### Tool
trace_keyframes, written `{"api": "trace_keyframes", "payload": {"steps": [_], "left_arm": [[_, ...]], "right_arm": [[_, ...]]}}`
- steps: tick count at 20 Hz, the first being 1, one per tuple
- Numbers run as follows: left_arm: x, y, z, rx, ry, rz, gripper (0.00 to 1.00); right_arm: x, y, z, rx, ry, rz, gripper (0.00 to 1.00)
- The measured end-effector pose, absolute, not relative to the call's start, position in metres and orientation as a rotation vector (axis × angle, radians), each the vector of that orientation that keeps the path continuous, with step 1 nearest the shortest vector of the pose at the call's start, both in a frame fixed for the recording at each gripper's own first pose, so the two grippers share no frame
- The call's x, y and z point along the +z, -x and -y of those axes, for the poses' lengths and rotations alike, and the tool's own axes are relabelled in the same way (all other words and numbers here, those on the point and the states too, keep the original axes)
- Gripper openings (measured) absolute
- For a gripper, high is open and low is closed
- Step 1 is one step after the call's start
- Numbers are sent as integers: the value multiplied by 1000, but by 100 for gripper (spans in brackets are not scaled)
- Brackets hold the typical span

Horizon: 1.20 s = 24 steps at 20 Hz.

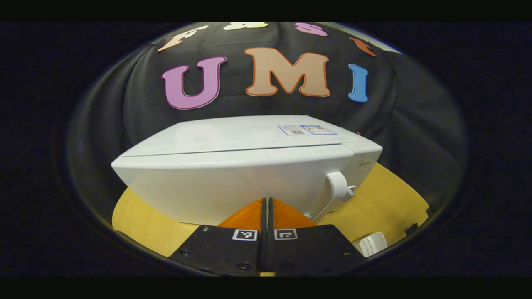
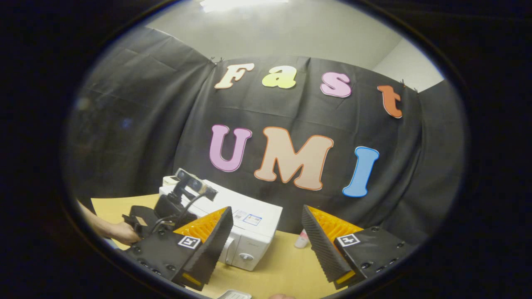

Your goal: Open the microwave oven with the left hand, put the food in, and close the microwave oven.

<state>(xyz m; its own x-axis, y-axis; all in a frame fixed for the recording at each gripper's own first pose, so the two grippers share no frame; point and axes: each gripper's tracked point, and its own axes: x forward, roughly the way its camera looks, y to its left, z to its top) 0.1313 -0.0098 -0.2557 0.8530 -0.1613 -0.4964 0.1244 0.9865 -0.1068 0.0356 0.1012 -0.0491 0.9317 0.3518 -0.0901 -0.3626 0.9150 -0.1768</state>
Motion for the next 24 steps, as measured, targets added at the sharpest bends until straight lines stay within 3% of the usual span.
{"api": "trace_keyframes", "payload": {"steps": [6,9,13,16,17,18,21,23,24], "left_arm": [[-155,-86,-12,-83,129,-328,1],[-102,-65,-6,-111,203,-231,0],[-64,-60,-18,-86,151,-124,0],[-57,-51,-36,-20,124,-90,89],[-61,-45,-33,-24,133,-119,97],[-73,-46,-28,-34,146,-151,99],[-84,-46,-25,-50,198,-194,94],[-85,-45,-24,-54,232,-205,99],[-87,-46,-26,-52,238,-210,94]], "right_arm": [[-58,-34,-100,365,159,-72,97],[-59,-32,-98,367,157,-70,97],[-55,-32,-93,359,137,-66,97],[-51,-33,-88,352,134,-57,97],[-51,-33,-88,350,138,-55,97],[-51,-32,-88,347,140,-54,97],[-49,-31,-86,342,147,-50,97],[-51,-30,-85,341,154,-50,97],[-51,-29,-84,341,147,-53,97]]}}
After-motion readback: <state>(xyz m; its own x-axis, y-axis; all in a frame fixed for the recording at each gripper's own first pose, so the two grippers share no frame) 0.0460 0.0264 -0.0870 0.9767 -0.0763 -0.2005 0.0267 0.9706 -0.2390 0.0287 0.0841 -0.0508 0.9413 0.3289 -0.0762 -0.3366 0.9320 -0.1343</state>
